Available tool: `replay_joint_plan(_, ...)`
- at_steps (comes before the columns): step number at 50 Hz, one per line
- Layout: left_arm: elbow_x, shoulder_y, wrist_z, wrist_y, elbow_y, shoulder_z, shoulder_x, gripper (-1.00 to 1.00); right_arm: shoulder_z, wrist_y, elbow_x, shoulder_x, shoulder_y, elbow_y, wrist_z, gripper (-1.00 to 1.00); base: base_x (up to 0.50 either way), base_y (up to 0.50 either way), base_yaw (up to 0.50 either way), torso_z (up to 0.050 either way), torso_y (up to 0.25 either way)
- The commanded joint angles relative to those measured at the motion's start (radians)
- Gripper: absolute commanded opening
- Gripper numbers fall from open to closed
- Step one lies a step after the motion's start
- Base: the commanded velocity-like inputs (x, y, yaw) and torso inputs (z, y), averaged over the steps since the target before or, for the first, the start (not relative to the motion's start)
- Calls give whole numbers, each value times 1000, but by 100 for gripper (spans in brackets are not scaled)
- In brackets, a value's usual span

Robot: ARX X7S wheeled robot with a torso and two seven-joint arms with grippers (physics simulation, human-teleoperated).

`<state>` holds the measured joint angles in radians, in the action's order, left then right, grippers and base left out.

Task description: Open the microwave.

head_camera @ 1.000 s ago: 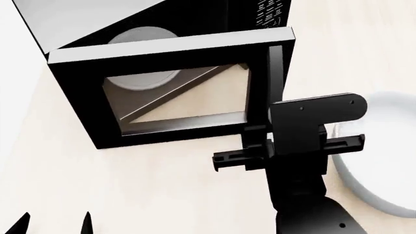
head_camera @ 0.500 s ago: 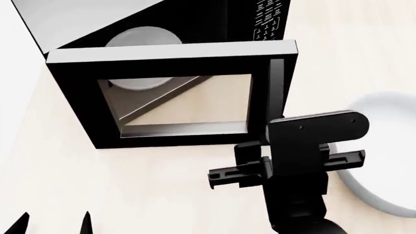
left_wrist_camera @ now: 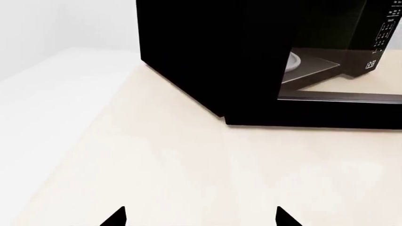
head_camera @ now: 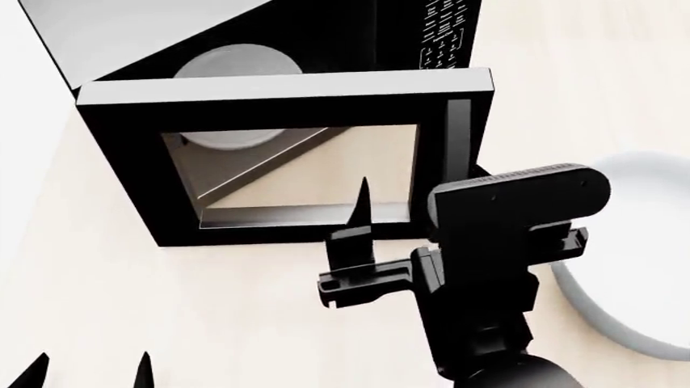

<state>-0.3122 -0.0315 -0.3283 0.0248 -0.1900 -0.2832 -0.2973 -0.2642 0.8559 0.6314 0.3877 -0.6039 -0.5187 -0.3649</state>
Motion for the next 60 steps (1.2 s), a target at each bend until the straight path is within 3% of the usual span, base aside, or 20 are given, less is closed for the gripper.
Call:
replay_joint_plan(1, -1, -1, -3, 3, 0, -3, -3, 100, 34, -22, 21, 12, -22, -10, 13, 100, 0, 0, 0, 0, 0)
replay_joint_plan(15, -4, 4, -7, 5, 5, -8, -2, 100, 108, 2, 81, 33, 1, -71, -21, 100, 0, 0, 0, 0, 0)
replay_joint_plan(27, -2, 1, -10, 14, 9, -11, -5, 100, 253, 213, 350, 50, -81, -257, -164, 100, 0, 0, 0, 0, 0)
replay_joint_plan(33, -3, 3, -11, 13, 11, -14, -6, 100, 331, 335, 564, 55, -192, -280, -306, 100, 0, 0, 0, 0, 0)
replay_joint_plan(38, 2, 7, -12, 13, 20, -21, -4, 100, 299, 491, 852, 67, -381, -216, -548, 100, 0, 0, 0, 0, 0)
replay_joint_plan(44, -6, 11, -12, 9, 21, -20, -5, 100, 238, 507, 1046, 82, -554, -136, -728, 100, 0, 0, 0, 0, 0)
replay_joint_plan(48, -5, 8, -14, 10, 15, -21, -8, 100, 189, 536, 1028, 89, -627, -102, -770, 100, 0, 0, 0, 0, 0)
replay_joint_plan(60, -7, 12, -15, 16, 30, -23, -8, 100, 139, 527, 1005, 50, -755, 132, -680, 100, 0, 0, 0, 0, 0)
